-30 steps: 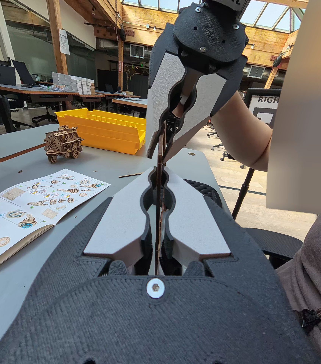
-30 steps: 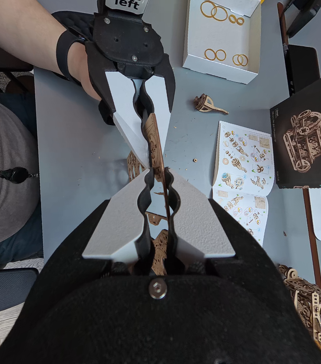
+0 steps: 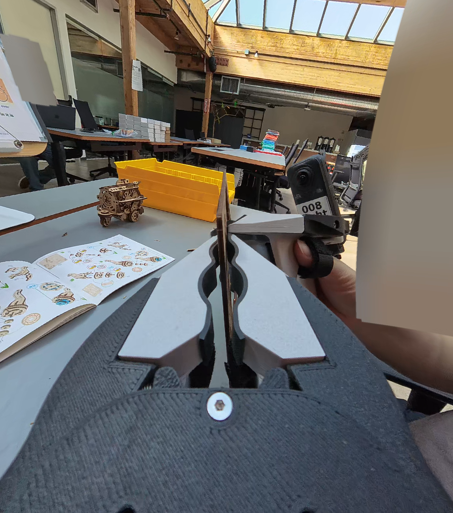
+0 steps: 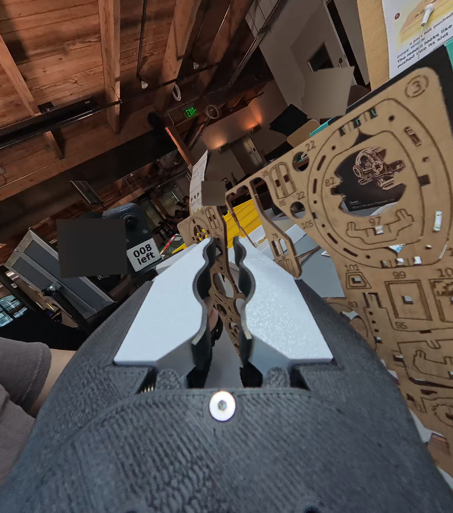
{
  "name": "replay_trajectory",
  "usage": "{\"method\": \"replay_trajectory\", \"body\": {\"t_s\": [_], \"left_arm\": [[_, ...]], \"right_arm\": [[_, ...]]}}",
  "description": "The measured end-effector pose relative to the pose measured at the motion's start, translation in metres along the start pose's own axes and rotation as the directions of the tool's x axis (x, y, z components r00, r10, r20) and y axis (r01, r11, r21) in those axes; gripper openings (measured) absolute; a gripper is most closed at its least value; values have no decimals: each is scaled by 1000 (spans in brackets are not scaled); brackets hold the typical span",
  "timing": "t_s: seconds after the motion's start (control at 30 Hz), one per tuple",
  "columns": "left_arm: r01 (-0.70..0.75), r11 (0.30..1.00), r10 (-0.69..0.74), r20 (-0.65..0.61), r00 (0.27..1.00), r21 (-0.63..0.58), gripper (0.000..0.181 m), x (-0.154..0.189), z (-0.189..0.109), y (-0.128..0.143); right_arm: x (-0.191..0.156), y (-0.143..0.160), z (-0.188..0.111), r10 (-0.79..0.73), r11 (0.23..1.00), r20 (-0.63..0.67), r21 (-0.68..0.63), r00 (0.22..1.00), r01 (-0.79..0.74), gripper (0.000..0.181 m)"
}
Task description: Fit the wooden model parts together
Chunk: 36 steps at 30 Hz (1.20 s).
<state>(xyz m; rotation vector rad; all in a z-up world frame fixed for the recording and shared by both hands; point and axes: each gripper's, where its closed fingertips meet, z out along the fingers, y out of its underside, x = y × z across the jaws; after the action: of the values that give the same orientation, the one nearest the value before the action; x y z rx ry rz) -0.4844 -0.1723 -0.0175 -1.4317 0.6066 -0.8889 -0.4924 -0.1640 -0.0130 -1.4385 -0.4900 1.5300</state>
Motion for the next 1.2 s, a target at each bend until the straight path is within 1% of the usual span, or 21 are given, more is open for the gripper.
{"method": "replay_trajectory", "body": {"t_s": [0.07, 0.2, 0.33, 0.4, 0.57, 0.7, 0.77, 0.93, 1.03, 1.13, 1.2], "left_arm": [[2, 1000, -2, -2, 1000, 1, 1, 0, 0, 0], [6, 1000, -6, -11, 1000, 4, 0, 1, -1, -1], [19, 1000, -19, -26, 999, 8, 1, 2, -1, -1], [22, 1000, -21, -28, 999, 8, 0, 3, -1, -1], [29, 1000, -28, -33, 999, 9, 1, 2, -1, 0], [-34, 999, 35, -26, 999, 13, 2, 3, -3, -3], [-57, 998, 57, -21, 998, 8, 9, 3, -3, -5], [-84, 996, 83, -56, 995, -14, 3, 6, -3, -5], [-92, 995, 91, -51, 995, -36, 2, 5, -4, -2], [-124, 992, 123, -45, 991, -27, 2, 5, -5, -3], [-95, 995, 93, -57, 994, -23, 2, 6, -5, -3]], "right_arm": [[-3, -1, 0, 25, 999, 32, 21, 999, -26, 7], [-5, -2, -1, 40, 998, 68, 45, 997, -43, 7], [-6, -2, -2, 72, 997, 120, 29, 990, -76, 7], [-5, -1, -2, 78, 996, 128, 21, 989, -81, 5], [-5, -1, -2, 21, 1000, 127, 5, 992, -22, 4], [-8, 0, -3, 5, 1000, 147, -5, 989, -5, 4], [-9, 0, -3, 11, 1000, 158, -6, 987, -10, 4], [-9, 0, -3, 12, 1000, 159, -14, 987, -10, 4], [-8, 2, -2, 18, 1000, 150, -24, 989, -15, 4], [-10, 1, -2, 24, 999, 163, -28, 986, -19, 4], [-10, 1, -2, 43, 999, 173, -31, 984, -39, 4]]}}
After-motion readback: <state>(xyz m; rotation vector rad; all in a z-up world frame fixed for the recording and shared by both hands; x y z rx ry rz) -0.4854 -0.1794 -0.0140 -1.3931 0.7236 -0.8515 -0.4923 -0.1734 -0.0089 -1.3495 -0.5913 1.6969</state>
